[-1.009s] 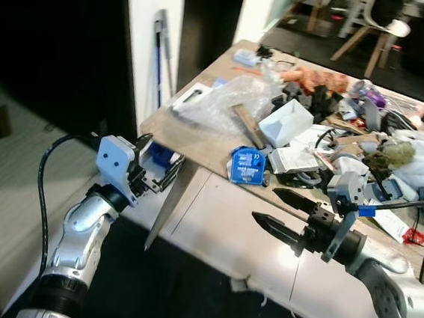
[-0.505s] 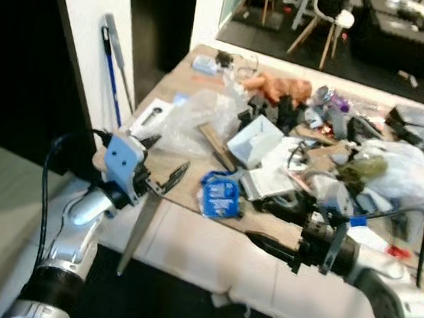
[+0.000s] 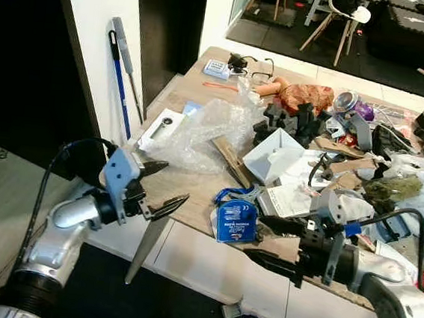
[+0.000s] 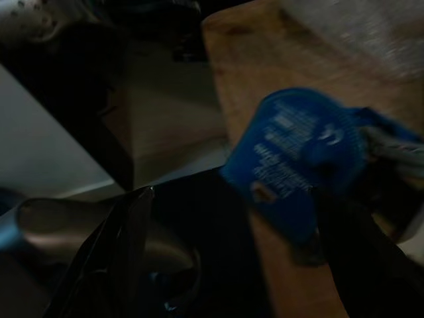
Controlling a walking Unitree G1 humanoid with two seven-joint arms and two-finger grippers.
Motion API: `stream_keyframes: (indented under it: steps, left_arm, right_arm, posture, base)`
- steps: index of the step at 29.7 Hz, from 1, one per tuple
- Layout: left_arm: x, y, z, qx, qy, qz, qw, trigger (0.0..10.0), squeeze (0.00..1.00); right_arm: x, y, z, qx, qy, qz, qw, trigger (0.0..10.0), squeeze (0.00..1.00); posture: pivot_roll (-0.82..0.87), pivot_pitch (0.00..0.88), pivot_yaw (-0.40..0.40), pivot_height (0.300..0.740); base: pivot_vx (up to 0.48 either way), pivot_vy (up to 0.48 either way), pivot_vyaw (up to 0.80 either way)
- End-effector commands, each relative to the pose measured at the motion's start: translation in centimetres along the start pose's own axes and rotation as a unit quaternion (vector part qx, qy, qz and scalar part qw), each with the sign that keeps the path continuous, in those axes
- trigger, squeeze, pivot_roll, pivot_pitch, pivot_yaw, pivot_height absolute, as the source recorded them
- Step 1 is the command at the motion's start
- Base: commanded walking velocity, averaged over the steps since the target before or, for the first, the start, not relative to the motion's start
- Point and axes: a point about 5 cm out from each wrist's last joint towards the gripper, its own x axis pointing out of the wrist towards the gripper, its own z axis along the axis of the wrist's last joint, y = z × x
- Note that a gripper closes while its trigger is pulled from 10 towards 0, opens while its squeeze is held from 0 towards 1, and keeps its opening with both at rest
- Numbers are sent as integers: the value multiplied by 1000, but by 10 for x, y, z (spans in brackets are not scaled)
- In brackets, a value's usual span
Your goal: Picking trash to rubbish bin
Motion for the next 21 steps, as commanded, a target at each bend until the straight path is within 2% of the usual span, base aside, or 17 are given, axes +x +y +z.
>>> stream_keyframes:
  steps: [1,5,8,9,14,15,20,21]
  left_arm:
    - [-7,-3,1,-14,7,-27,1000,10000,1000]
    - [-11,-6,2,-24,13,-53,998,10000,1000]
    - [-16,-10,-3,-33,32,-72,996,10000,1000]
    - [-16,-10,-3,-33,32,-72,996,10000,1000]
    - [-17,-7,-4,-29,39,-57,997,10000,1000]
    - [-15,-3,-4,-15,43,-41,998,10000,1000]
    - [-9,1,-5,-1,46,-18,999,10000,976]
    - [-7,0,-5,1,46,-18,999,10000,24]
  right_arm:
    - [-2,3,0,2,11,17,1000,10000,0]
    - [-9,4,1,8,19,28,999,10000,0]
    - [-25,6,1,19,47,48,998,10000,0]
    - [-25,6,1,19,47,48,998,10000,0]
    - [-32,11,1,16,76,64,995,10000,0]
    - [-30,11,-3,17,86,59,994,10000,0]
    - [-31,11,-16,24,117,50,992,10000,0]
    - [-32,11,-16,25,120,46,991,10000,0]
  posture:
    - [-19,0,-41,740]
    - [-19,0,-41,740]
    - [-21,0,-40,740]
    - [-21,0,-40,740]
    - [-22,0,-39,740]
    - [-22,0,-39,740]
    - [-24,0,-35,740]
    - [-26,0,-34,740]
  base:
    - [0,0,0]
    - [0,0,0]
    - [0,0,0]
    - [0,0,0]
    - [0,0,0]
    - [0,0,0]
    - [0,0,0]
    - [0,0,0]
